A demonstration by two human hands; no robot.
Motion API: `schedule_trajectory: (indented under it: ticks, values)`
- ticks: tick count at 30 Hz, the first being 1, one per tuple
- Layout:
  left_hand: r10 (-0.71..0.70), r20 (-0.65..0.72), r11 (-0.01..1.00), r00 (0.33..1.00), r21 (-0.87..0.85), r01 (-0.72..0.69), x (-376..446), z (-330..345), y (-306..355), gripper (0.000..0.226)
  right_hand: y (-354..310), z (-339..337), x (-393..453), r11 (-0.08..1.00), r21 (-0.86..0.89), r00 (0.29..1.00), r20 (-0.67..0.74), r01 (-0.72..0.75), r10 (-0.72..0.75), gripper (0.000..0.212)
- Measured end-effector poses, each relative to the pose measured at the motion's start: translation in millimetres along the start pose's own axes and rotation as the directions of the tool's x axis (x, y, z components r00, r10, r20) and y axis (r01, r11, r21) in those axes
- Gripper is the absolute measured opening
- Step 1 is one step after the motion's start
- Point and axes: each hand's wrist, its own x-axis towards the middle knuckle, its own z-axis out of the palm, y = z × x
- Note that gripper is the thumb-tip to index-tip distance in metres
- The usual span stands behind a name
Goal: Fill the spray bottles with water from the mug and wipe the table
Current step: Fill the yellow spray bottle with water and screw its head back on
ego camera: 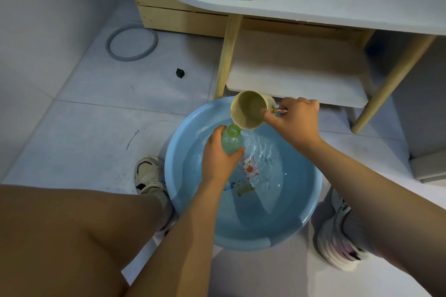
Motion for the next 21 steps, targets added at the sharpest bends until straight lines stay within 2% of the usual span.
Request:
schedule_trajectory:
  ticks: [7,21]
  values:
    - [-0.01,-0.004,1.0,1.0,0.027,0.01,0.8,2.9,-2.7,0.066,-0.5,-2.9,-1.1,0.997,0.026,0.997,-0.032,0.071,-0.07,0.039]
    - [0.001,0.006,1.0,1.0,0.018,-0.001,-0.9,1.0,2.5,0.064,2.2,-0.9,3.2,0.995,-0.035,0.991,-0.09,0.093,-0.096,0.045]
